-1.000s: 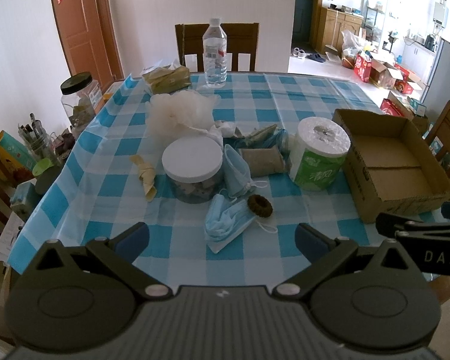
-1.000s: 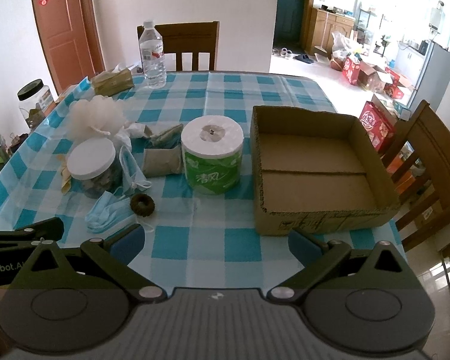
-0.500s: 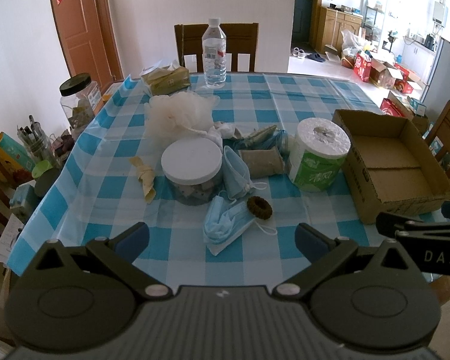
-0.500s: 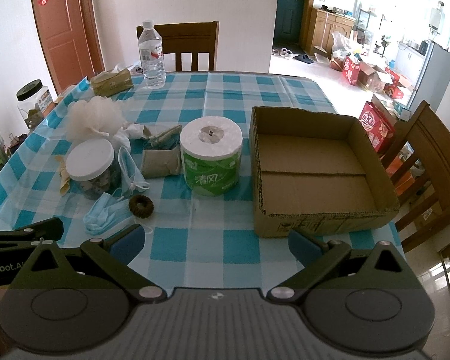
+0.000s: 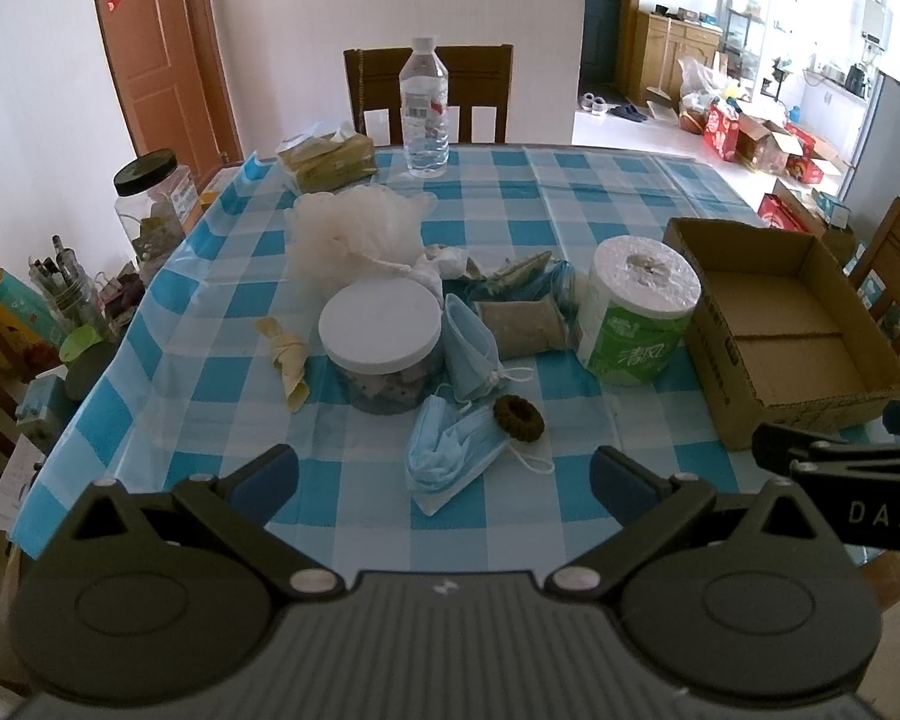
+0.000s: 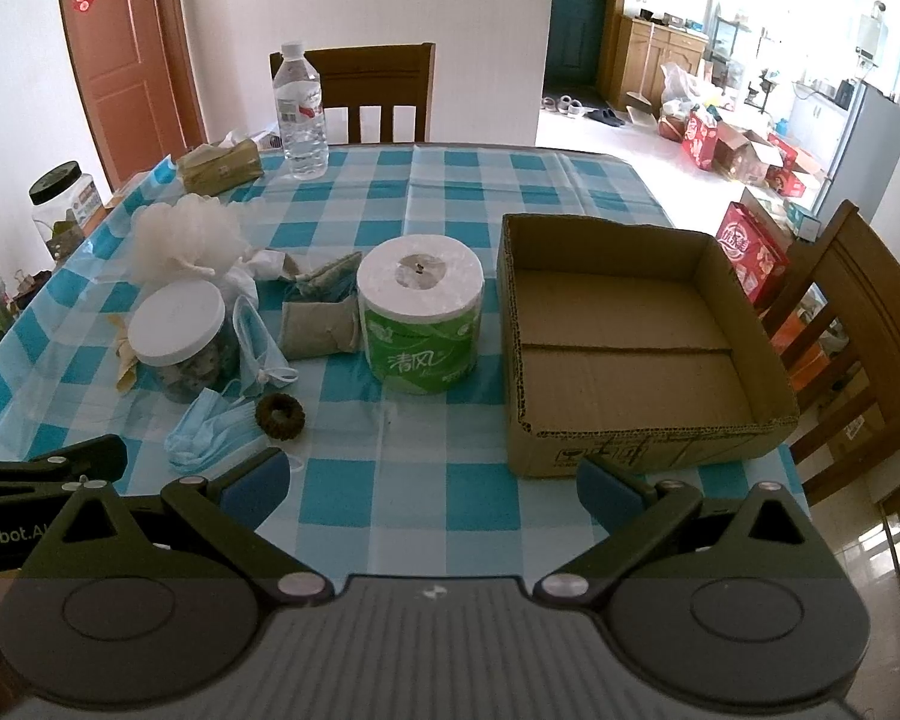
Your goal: Organize soft objects
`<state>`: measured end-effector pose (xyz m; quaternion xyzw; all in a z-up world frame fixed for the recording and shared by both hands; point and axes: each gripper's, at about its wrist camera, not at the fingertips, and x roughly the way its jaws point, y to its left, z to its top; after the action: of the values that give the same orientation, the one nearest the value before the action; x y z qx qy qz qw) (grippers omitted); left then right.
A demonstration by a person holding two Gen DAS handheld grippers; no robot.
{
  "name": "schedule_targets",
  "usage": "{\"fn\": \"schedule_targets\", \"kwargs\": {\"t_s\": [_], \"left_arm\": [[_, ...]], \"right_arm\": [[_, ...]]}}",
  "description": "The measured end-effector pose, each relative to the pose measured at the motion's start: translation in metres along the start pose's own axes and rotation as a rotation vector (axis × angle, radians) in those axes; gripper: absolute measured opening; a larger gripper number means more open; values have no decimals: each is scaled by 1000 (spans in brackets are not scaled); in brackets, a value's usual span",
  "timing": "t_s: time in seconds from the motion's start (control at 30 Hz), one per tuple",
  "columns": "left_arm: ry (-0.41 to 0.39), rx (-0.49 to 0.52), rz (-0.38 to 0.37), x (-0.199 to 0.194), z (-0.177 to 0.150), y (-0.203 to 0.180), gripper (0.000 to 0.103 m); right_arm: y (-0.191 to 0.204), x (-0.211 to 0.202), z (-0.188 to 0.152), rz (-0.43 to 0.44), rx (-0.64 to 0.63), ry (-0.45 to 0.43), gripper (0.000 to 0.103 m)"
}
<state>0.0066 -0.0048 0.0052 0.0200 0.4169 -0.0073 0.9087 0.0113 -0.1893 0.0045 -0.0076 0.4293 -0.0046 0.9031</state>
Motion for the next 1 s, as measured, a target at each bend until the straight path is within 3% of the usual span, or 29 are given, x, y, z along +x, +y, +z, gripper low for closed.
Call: {"fn": "schedule_targets", "kwargs": {"t_s": [0.73, 1.0], "left_arm": [[-16, 59, -19, 21, 6, 2, 102], [-47, 66, -81, 36, -2, 11, 102]], "right_arm": [[7, 14, 6, 35, -46, -27, 103], [14, 27, 4, 64, -91, -34, 103]]}}
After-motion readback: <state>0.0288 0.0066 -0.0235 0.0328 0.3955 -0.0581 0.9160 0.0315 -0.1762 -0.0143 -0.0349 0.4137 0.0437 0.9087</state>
